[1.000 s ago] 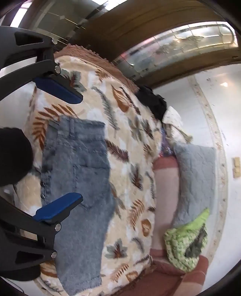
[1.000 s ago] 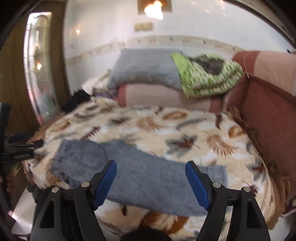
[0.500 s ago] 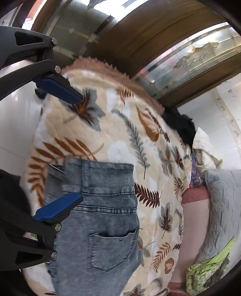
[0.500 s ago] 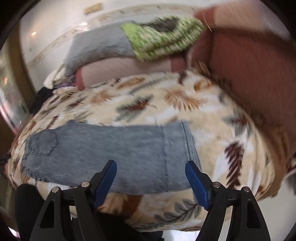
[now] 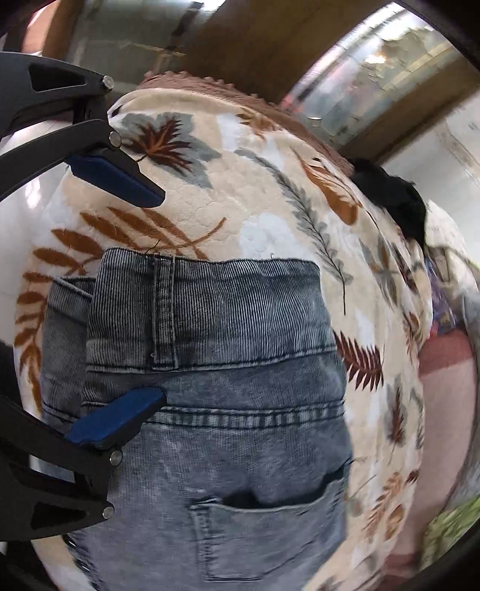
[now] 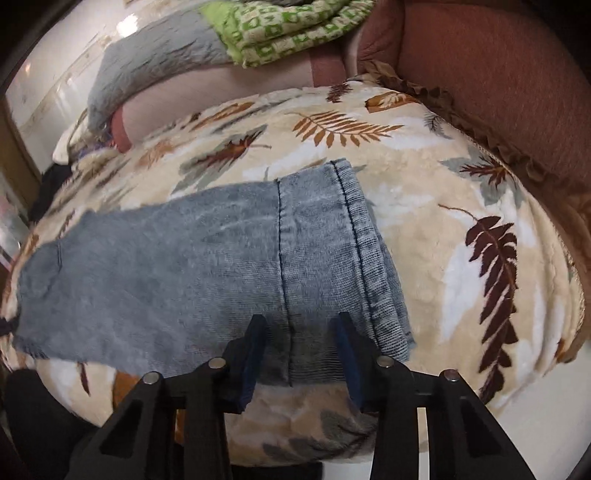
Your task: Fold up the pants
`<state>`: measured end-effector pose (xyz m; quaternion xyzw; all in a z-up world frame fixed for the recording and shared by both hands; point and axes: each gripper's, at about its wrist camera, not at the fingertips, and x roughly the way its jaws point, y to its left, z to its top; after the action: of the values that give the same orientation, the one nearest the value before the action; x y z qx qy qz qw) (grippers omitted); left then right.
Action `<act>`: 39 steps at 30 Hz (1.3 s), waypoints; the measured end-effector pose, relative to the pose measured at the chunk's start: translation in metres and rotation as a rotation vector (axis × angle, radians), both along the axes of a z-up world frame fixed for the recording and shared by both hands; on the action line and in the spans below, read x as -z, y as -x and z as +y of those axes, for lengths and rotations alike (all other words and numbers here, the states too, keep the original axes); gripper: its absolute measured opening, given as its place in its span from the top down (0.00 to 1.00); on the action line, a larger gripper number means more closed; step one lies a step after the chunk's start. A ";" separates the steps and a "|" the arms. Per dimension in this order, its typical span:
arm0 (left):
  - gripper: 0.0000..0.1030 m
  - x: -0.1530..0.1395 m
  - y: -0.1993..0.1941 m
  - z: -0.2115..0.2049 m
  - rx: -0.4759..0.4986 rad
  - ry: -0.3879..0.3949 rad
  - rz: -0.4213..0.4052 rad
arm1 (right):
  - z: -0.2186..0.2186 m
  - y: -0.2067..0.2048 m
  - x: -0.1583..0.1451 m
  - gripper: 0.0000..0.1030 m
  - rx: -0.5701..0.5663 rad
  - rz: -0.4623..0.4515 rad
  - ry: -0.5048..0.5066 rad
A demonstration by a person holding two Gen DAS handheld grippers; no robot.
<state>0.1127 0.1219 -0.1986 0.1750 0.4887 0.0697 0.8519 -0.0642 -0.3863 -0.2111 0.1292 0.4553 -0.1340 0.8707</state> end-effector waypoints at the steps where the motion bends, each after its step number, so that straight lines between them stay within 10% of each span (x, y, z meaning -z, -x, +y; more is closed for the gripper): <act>1: 0.04 0.001 0.003 -0.002 0.018 -0.022 -0.001 | 0.001 0.000 0.000 0.60 -0.009 0.011 0.014; 7: 0.05 -0.003 0.005 0.001 0.007 -0.016 0.032 | 0.010 -0.013 -0.004 0.60 -0.043 0.113 0.088; 16: 0.05 -0.056 -0.020 -0.029 0.041 0.042 -0.055 | 0.008 -0.062 -0.032 0.58 -0.048 0.016 -0.008; 25: 0.05 -0.032 -0.088 -0.073 0.016 0.040 0.002 | 0.016 -0.120 -0.002 0.58 -0.064 0.055 -0.046; 39: 0.05 -0.008 -0.069 -0.082 0.056 -0.036 0.055 | 0.007 -0.108 0.000 0.57 -0.090 0.032 -0.010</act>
<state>0.1816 0.0399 -0.1901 0.2057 0.5053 0.0495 0.8366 0.0435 -0.3794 -0.2109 0.1109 0.4753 -0.0947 0.8677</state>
